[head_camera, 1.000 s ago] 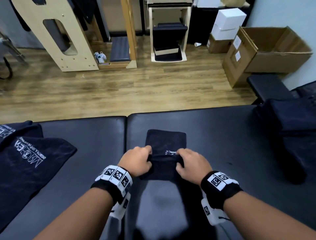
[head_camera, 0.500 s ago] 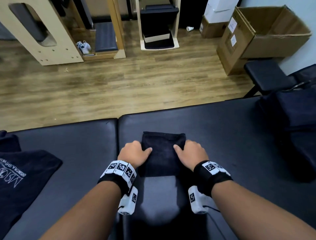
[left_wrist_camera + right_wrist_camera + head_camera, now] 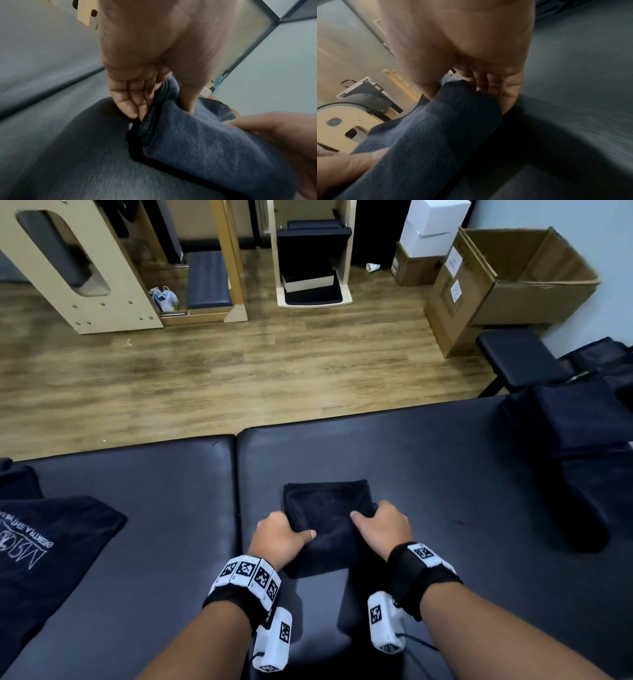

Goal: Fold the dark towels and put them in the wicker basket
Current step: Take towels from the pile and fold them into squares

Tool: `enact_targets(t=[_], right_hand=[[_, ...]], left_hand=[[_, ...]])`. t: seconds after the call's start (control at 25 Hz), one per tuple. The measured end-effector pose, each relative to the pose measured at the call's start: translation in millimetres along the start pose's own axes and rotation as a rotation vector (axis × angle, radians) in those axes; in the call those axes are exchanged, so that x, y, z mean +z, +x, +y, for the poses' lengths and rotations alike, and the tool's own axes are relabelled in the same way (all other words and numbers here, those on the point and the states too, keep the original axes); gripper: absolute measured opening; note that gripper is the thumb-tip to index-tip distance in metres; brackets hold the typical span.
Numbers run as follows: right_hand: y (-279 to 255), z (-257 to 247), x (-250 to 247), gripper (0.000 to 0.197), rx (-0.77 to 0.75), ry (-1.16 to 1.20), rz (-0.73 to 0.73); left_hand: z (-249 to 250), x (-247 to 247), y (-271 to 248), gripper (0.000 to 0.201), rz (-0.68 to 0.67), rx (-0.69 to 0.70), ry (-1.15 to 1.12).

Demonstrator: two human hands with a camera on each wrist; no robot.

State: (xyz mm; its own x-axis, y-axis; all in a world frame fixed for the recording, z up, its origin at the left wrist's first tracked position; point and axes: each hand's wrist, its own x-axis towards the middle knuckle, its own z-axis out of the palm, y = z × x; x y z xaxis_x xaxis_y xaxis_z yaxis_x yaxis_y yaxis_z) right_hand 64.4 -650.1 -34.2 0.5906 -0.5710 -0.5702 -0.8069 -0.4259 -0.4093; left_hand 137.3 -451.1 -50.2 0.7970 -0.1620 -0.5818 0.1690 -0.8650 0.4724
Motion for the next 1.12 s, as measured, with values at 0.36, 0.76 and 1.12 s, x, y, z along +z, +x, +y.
enact_targets(t=[0.36, 0.76, 1.12], right_hand=[[-62.3, 106.3, -11.8, 0.032, 0.084, 0.139, -0.087], [-117.1, 260.5, -75.4, 0.028, 0.131, 0.286, -0.037], [-118.1, 396.7, -187.4, 0.023, 0.028, 0.377, 0.096]], left_hand=[[4.3, 59.2, -49.7, 0.036, -0.24, 0.103, -0.042], [83.2, 162.9, -127.2, 0.037, -0.427, 0.216, -0.038], [205.3, 261.5, -211.2, 0.032, -0.32, 0.25, -0.082]])
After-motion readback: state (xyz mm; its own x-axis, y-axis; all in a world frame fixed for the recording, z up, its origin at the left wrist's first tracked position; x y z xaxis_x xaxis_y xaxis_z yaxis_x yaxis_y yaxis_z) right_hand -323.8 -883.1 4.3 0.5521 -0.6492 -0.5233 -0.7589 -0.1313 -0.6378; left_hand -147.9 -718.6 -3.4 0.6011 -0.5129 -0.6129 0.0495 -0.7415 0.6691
